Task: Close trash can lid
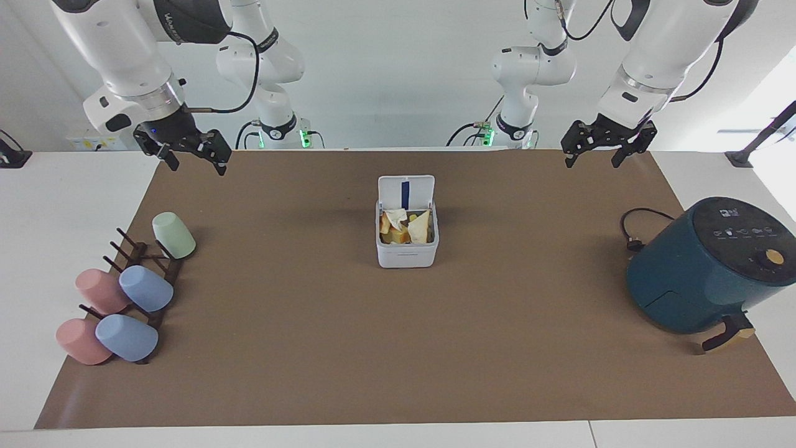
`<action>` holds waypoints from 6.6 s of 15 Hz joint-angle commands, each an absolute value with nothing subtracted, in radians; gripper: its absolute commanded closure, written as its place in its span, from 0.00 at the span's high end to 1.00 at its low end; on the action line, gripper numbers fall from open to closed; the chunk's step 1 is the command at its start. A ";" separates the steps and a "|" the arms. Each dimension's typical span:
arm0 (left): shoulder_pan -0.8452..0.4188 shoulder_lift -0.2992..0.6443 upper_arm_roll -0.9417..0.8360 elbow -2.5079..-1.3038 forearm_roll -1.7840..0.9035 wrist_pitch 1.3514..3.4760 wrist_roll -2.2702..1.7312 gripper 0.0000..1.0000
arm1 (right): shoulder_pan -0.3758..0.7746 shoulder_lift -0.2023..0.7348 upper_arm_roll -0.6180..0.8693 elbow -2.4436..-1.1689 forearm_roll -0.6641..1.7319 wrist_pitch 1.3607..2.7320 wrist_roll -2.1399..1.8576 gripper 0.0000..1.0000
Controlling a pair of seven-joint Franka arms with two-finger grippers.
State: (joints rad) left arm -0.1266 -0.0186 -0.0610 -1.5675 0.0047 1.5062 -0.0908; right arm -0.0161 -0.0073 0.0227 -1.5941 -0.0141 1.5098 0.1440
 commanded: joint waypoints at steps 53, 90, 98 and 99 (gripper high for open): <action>-0.655 0.144 -0.051 -1.832 -0.127 2.212 -0.787 0.00 | -0.021 -0.020 0.021 -1.606 -0.011 1.506 0.123 1.00; -0.441 0.111 -0.041 -1.695 -0.095 1.930 -0.599 0.00 | -0.021 -0.021 0.021 -1.606 -0.009 1.506 0.123 1.00; -0.103 0.003 -0.040 -1.677 -0.075 1.685 -0.071 1.00 | -0.021 -0.021 0.021 -1.606 -0.011 1.506 0.123 1.00; -0.091 0.000 -0.040 -1.663 -0.045 1.666 -0.040 1.00 | -0.021 -0.020 0.021 -1.606 -0.009 1.506 0.123 1.00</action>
